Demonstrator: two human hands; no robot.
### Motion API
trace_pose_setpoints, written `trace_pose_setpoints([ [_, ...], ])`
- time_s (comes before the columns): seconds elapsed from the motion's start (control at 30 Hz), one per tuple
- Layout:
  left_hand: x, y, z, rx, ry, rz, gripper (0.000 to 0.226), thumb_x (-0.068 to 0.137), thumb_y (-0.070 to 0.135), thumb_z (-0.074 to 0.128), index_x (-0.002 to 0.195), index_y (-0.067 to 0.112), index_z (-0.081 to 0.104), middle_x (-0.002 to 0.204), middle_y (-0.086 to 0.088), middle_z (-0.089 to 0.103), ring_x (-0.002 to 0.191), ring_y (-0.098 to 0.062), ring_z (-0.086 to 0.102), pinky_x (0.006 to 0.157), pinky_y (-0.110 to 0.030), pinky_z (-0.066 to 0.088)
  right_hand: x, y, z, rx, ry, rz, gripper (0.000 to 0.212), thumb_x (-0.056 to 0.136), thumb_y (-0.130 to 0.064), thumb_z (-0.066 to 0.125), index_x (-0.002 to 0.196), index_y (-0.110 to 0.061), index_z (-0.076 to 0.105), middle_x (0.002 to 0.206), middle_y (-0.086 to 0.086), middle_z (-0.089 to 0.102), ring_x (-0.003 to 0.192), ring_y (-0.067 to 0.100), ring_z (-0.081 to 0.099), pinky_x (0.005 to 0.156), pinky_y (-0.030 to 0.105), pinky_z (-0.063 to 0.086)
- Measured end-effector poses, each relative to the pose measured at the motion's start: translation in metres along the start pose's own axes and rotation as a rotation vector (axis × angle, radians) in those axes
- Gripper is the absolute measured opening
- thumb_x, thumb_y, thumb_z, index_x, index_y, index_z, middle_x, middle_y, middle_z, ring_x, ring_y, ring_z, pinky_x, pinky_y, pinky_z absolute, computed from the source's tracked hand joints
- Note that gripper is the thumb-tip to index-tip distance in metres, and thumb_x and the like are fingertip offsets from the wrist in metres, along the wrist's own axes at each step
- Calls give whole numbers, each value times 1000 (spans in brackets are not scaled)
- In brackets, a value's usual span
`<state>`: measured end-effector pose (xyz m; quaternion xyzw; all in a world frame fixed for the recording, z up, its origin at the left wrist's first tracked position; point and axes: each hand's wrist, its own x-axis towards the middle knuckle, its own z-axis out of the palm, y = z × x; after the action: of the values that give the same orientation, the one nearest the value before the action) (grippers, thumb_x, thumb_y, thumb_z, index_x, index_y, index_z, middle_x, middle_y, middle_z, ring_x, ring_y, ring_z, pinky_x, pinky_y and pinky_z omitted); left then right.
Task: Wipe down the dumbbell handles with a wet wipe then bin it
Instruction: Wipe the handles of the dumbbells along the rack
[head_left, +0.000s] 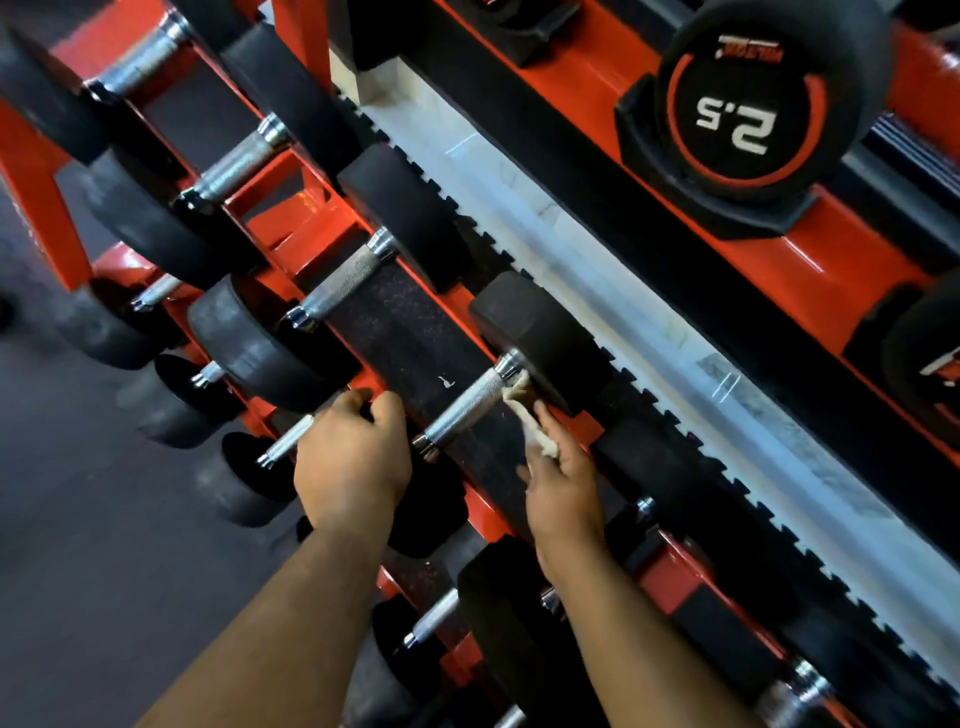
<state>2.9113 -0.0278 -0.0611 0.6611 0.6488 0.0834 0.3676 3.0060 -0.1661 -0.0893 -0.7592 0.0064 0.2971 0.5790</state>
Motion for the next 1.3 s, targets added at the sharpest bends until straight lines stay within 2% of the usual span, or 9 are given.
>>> trace_pose_setpoints([
  [0.13, 0, 0, 1, 10, 0, 12, 38, 86, 45, 38, 96, 25, 68, 86, -5, 67, 84, -33, 61, 76, -43, 55, 8, -16, 26, 605, 81, 284, 29, 96, 1, 51, 114, -13, 70, 108, -2, 76, 114, 14, 65, 112, 37, 41],
  [0.23, 0, -1, 2, -1, -7, 0, 34, 88, 42, 41, 96, 25, 69, 81, -4, 67, 83, -32, 62, 74, -41, 53, 25, -33, 41, 742, -18, 430, 19, 97, -11, 55, 109, -14, 70, 106, 1, 74, 106, 12, 65, 102, 33, 45],
  [0.4, 1, -2, 1, -4, -12, -9, 31, 92, 38, 45, 101, 23, 70, 80, -3, 64, 83, -33, 60, 70, -38, 46, 52, -38, 60, 696, -223, 413, 12, 95, -26, 59, 88, -20, 65, 92, -4, 67, 95, 12, 67, 97, 35, 45],
  [0.63, 2, -2, 3, 9, 5, -28, 62, 73, 55, 29, 111, 29, 71, 99, -5, 71, 94, -32, 63, 82, -44, 54, 34, -30, 48, 666, -60, 398, 38, 86, -17, 70, 123, -13, 68, 118, 4, 72, 109, 18, 67, 89, 34, 50],
  [0.77, 1, -1, 2, -10, 1, -32, 59, 73, 56, 30, 108, 30, 71, 92, -3, 71, 87, -30, 64, 80, -44, 57, 55, -44, 57, 540, -219, 462, 13, 84, -27, 73, 90, -18, 65, 95, 0, 63, 88, 12, 66, 85, 31, 49],
  [0.87, -1, 0, 2, -16, -2, -27, 59, 74, 54, 31, 109, 30, 71, 90, -4, 71, 84, -30, 64, 76, -42, 56, 64, -42, 60, 600, -218, 461, 11, 88, -25, 70, 84, -20, 61, 84, -1, 59, 75, 10, 66, 86, 36, 51],
  [1.03, 0, -1, 2, -17, 1, -6, 59, 76, 51, 32, 112, 29, 72, 94, -3, 72, 86, -28, 64, 75, -40, 55, 36, -19, 53, 636, -98, 401, 65, 66, -36, 82, 126, -18, 66, 120, -1, 72, 113, 16, 66, 84, 33, 51],
  [1.17, -1, -2, 3, -20, 1, -7, 56, 78, 50, 34, 110, 26, 72, 92, -4, 71, 85, -28, 64, 74, -40, 54, 52, -33, 60, 518, -155, 491, 20, 86, -28, 74, 102, -18, 70, 96, 0, 70, 94, 15, 68, 80, 32, 53],
  [1.3, -1, -2, 3, -17, 0, -7, 43, 87, 43, 40, 109, 25, 72, 84, 0, 68, 80, -25, 62, 68, -36, 47, 68, -34, 64, 582, -257, 496, 18, 86, -30, 74, 90, -18, 62, 90, 3, 61, 73, 10, 69, 87, 38, 56],
])
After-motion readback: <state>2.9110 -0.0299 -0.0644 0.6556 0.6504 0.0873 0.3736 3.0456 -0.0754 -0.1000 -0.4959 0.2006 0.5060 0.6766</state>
